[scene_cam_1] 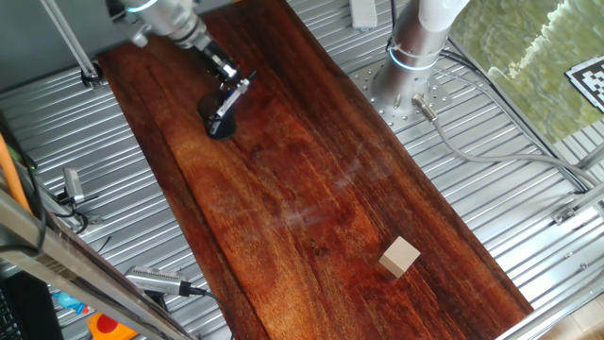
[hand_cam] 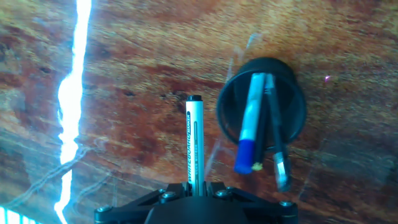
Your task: Put the pen into the pen holder
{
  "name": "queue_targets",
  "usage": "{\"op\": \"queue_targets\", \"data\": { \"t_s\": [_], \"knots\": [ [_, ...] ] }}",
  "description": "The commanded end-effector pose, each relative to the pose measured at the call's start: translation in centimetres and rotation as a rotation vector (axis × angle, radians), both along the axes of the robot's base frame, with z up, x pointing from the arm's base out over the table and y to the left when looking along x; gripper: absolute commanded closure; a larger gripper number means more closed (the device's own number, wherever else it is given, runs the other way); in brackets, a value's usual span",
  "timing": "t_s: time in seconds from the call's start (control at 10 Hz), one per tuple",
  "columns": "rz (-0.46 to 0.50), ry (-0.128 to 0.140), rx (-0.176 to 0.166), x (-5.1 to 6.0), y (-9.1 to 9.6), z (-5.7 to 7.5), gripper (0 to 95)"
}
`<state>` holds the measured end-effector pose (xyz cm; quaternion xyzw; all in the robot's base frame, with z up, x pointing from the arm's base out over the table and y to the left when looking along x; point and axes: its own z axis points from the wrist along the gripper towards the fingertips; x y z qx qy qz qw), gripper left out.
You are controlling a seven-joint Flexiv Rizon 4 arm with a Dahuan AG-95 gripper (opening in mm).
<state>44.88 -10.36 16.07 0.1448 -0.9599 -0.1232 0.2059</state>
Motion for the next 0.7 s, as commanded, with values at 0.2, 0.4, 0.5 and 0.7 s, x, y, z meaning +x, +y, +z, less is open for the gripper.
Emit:
{"op": "queue_targets", "data": {
  "t_s": [0.2,0.4,0.5,0.7],
  "knots": [
    [0.005,0.083,-0.012,0.3,-1.2,0.1,95.0],
    [0.002,0.121,-0.021,0.7,-1.6,-0.5,95.0],
    [0.014,0.143,-0.014,1.0,-2.2,-1.0,95.0],
    [0.032,0.169,-0.01,1.2,-3.4,-1.6,95.0]
  ]
}}
